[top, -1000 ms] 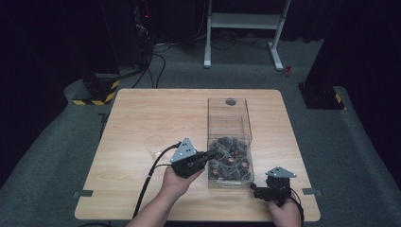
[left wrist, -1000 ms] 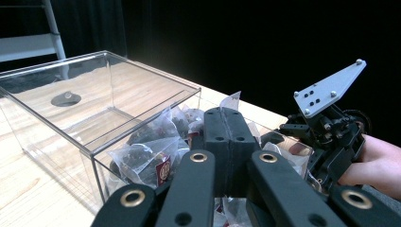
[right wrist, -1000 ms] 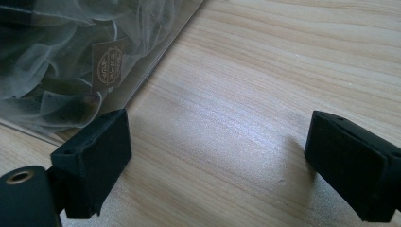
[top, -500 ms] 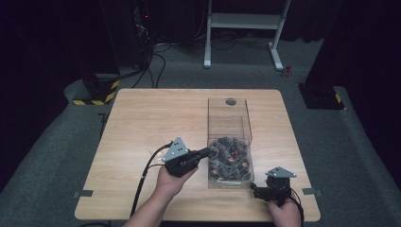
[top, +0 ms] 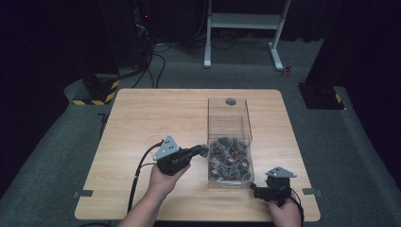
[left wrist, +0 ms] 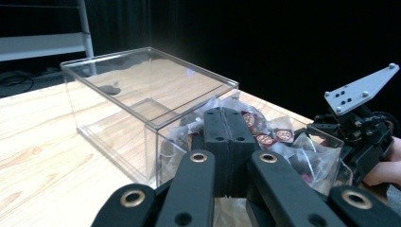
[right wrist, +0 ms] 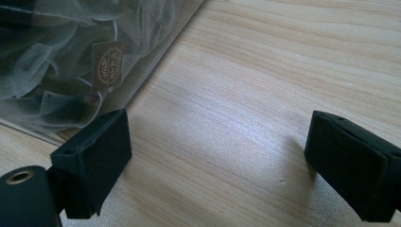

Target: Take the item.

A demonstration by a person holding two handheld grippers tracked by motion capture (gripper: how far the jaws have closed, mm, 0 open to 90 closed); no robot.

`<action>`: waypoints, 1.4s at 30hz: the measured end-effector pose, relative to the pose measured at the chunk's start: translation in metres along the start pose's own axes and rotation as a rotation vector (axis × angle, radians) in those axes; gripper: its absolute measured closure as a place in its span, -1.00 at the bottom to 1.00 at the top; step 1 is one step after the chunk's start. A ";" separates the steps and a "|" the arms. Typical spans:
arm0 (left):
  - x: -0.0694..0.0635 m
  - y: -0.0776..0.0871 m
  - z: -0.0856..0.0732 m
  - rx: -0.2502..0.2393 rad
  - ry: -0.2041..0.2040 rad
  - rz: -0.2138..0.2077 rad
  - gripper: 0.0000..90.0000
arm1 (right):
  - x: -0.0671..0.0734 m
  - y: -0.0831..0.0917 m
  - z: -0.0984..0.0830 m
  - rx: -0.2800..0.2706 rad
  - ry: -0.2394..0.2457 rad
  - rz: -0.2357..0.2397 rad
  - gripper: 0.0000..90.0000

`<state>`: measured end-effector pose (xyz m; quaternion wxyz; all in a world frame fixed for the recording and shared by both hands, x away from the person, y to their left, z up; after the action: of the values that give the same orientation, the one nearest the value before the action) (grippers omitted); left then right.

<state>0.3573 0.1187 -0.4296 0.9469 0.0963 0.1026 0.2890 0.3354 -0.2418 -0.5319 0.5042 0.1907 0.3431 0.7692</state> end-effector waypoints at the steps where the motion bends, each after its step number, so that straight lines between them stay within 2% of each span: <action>1: 0.001 0.001 0.000 -0.001 0.001 0.003 1.00 | 0.000 0.000 0.000 0.001 -0.001 0.000 -0.83; 22: 0.031 0.034 -0.003 -0.018 0.016 0.093 1.00 | 0.000 0.000 0.000 -0.003 0.008 0.002 -0.83; 42: 0.056 0.065 -0.012 -0.025 0.042 0.177 1.00 | 0.000 0.000 0.000 -0.005 0.016 0.005 -0.83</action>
<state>0.3654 0.2048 -0.4327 0.9165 0.0870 0.1097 0.3746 0.3357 -0.2421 -0.5320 0.5001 0.1840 0.3446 0.7728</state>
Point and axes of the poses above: each handheld gripper's, and its own axes: y roughly backward along the jaws, z roughly out of its top, x roughly to its left, the point moved 1 cm from there along -y, roughly forward along the jaws, and after that the axes turned 4 degrees about -z, right-handed, at the moved point
